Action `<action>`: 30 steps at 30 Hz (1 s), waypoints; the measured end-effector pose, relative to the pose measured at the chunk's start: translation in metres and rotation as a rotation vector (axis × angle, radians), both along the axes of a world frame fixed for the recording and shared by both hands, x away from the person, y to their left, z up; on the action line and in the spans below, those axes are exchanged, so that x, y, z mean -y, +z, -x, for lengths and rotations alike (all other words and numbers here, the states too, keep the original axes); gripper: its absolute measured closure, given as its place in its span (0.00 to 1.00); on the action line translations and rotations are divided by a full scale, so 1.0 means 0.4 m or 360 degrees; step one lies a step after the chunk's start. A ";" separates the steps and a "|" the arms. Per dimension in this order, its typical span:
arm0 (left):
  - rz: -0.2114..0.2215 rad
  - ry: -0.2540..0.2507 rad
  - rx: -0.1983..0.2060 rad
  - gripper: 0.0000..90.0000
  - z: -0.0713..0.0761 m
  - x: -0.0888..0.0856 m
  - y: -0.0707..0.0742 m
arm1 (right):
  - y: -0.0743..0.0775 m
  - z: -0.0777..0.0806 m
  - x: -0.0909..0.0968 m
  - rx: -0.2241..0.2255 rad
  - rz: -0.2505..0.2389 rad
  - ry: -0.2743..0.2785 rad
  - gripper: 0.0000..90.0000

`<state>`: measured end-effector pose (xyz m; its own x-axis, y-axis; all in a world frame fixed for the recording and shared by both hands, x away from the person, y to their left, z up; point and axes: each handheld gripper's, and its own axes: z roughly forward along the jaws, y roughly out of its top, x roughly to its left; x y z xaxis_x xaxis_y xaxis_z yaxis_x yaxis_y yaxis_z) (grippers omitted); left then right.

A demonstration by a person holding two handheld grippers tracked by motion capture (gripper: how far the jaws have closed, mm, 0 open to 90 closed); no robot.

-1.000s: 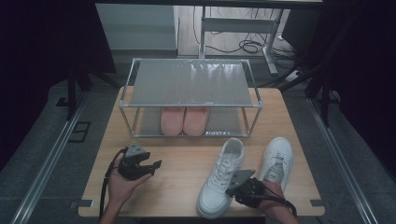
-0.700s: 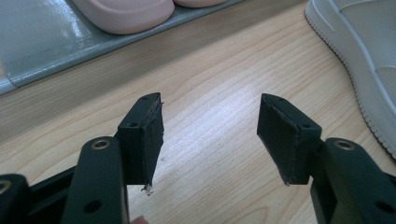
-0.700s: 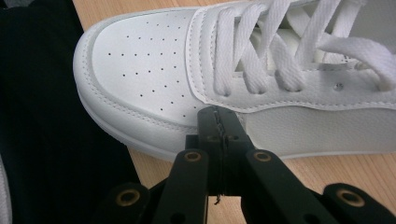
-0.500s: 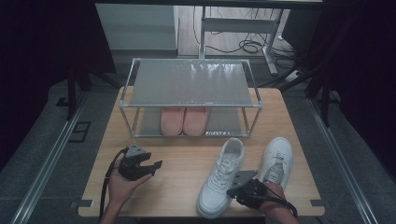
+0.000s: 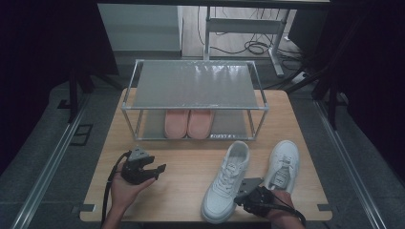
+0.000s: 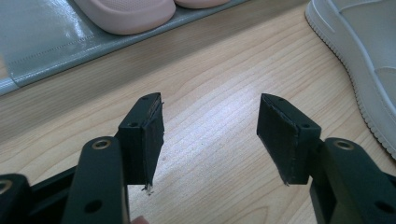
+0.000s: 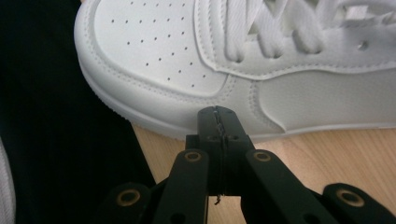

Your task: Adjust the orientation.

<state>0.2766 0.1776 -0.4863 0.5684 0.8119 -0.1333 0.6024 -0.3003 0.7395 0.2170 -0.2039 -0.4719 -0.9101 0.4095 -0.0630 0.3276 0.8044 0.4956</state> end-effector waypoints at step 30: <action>-0.0006 -0.0007 -0.0008 0.46 -0.002 0.002 -0.004 | -0.016 -0.043 -0.094 0.0007 0.0021 0.0103 1.00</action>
